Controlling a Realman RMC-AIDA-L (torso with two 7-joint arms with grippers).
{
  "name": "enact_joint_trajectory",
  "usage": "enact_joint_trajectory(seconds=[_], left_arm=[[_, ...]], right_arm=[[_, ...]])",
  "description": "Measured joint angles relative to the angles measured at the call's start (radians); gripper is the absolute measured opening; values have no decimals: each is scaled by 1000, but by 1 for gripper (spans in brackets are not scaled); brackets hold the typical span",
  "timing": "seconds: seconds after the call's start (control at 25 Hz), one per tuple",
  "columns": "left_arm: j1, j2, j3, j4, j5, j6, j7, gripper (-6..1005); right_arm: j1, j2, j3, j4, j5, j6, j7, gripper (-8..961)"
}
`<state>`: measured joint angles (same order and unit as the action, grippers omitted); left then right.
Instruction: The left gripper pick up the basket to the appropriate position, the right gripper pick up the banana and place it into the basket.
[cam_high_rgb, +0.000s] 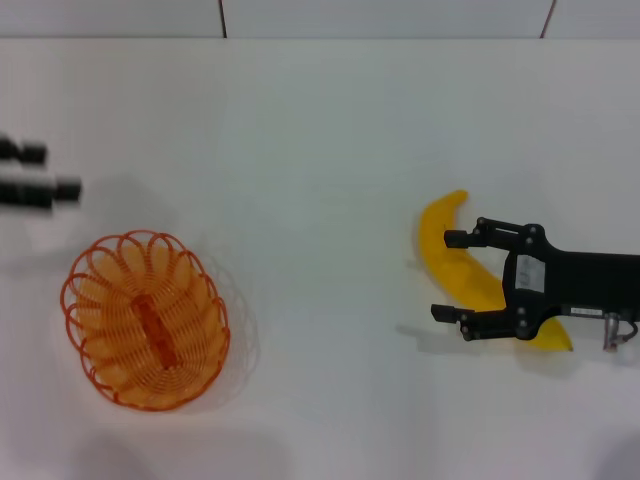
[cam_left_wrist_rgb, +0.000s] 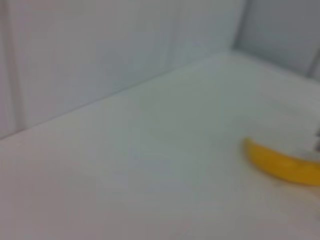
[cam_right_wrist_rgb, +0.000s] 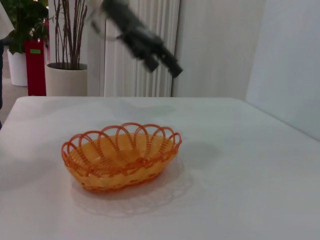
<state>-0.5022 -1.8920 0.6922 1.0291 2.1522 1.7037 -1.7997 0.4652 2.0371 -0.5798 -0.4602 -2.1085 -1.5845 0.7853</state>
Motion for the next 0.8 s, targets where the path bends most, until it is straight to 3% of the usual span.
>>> enact_joint_trajectory(seconds=[0.16,0.24,0.32,0.4,0.56,0.64,0.8], left_arm=[[-168,87,62,39,174,12,-224,876],[-216,107,123,43,231,12,-225,876],[-232,103,202,60,267,13,-155,876],[-222,70,255,97,290,4,-50,876],[-188,-43,270,186,358,-13,156,876],[-183,-85,276,201,407,-23,213,876],[-183,-140,308,193,502,-108,230,877]], right_arm=[[15,0,0,0,-2,0,4,882],[27,0,0,0,-4,0,6,882],[37,-2,0,0,-4,0,7,882],[47,-3,0,0,-5,-2,7,882],[51,-3,-1,-3,-6,-8,7,883],[51,-3,-2,-3,-6,-9,7,883],[53,-2,-2,-3,-6,-9,8,883]])
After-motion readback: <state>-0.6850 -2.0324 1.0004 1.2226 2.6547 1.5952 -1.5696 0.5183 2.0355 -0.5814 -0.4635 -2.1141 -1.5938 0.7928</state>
